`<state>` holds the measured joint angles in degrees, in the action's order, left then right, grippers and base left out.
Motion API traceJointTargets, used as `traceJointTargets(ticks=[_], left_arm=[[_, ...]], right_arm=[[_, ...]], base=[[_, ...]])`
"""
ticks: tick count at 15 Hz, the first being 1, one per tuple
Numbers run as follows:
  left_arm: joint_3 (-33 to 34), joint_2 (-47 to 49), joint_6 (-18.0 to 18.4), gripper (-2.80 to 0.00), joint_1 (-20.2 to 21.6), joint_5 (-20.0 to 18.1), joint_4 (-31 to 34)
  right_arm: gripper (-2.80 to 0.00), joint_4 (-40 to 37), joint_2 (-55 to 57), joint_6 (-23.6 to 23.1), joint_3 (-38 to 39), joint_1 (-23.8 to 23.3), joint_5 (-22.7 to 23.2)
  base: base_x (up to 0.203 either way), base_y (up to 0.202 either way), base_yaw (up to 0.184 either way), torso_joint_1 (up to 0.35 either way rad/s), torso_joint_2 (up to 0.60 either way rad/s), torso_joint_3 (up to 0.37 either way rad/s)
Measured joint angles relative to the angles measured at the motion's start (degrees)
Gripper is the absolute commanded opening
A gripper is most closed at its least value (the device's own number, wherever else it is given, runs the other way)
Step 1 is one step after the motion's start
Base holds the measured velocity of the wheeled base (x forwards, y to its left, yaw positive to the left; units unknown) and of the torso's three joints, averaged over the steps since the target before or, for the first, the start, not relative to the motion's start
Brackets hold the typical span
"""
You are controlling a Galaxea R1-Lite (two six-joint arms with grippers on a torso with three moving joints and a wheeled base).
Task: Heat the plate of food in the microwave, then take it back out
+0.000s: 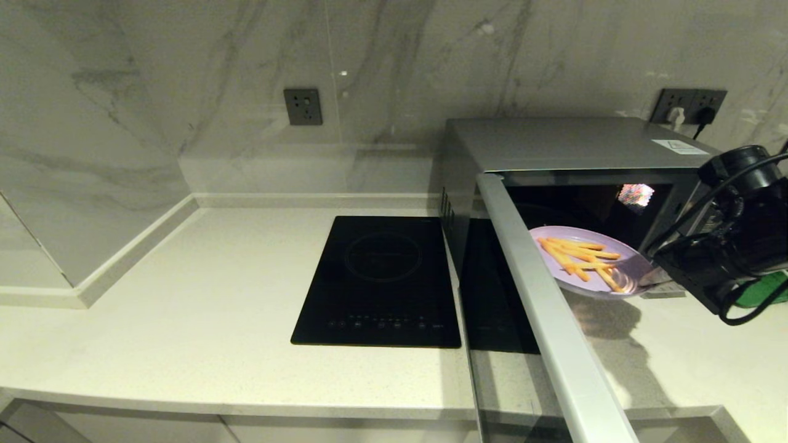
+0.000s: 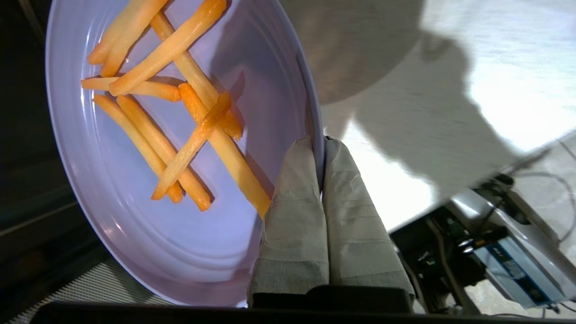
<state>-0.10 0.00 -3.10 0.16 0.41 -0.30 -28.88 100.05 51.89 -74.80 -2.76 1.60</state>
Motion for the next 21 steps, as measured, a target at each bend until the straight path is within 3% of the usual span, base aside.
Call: traceJointTargets(ticks=[3, 6, 11, 14, 18, 21], left_arm=[[0.0, 0.0, 0.0, -2.8, 0.0, 0.0, 0.0], [0.0, 0.0, 0.0, -2.8, 0.0, 0.0, 0.0], [0.0, 0.0, 0.0, -2.8, 0.0, 0.0, 0.0], [0.0, 0.0, 0.0, -2.8, 0.0, 0.0, 0.0], [0.0, 0.0, 0.0, -2.8, 0.0, 0.0, 0.0], [0.0, 0.0, 0.0, -2.8, 0.0, 0.0, 0.0]], right_arm=[[-2.8, 0.1, -6.5, -3.6, 6.8, -6.9, 2.7], [-2.8, 0.1, -11.7, -9.4, 12.6, -18.0, 5.8], [-2.8, 0.1, -15.1, -25.1, 18.3, -44.4, 15.5], [-2.8, 0.1, -12.8, -36.3, 19.3, -57.7, 21.6], [-2.8, 0.1, -5.6, -49.5, 18.5, -65.5, 31.7], [-2.8, 0.1, -1.1, -52.0, 16.7, -66.3, 36.7]], base=[[0.0, 0.0, 0.0, 0.0, 0.0, 0.0], [0.0, 0.0, 0.0, 0.0, 0.0, 0.0], [0.0, 0.0, 0.0, 0.0, 0.0, 0.0], [0.0, 0.0, 0.0, 0.0, 0.0, 0.0], [0.0, 0.0, 0.0, 0.0, 0.0, 0.0], [0.0, 0.0, 0.0, 0.0, 0.0, 0.0]])
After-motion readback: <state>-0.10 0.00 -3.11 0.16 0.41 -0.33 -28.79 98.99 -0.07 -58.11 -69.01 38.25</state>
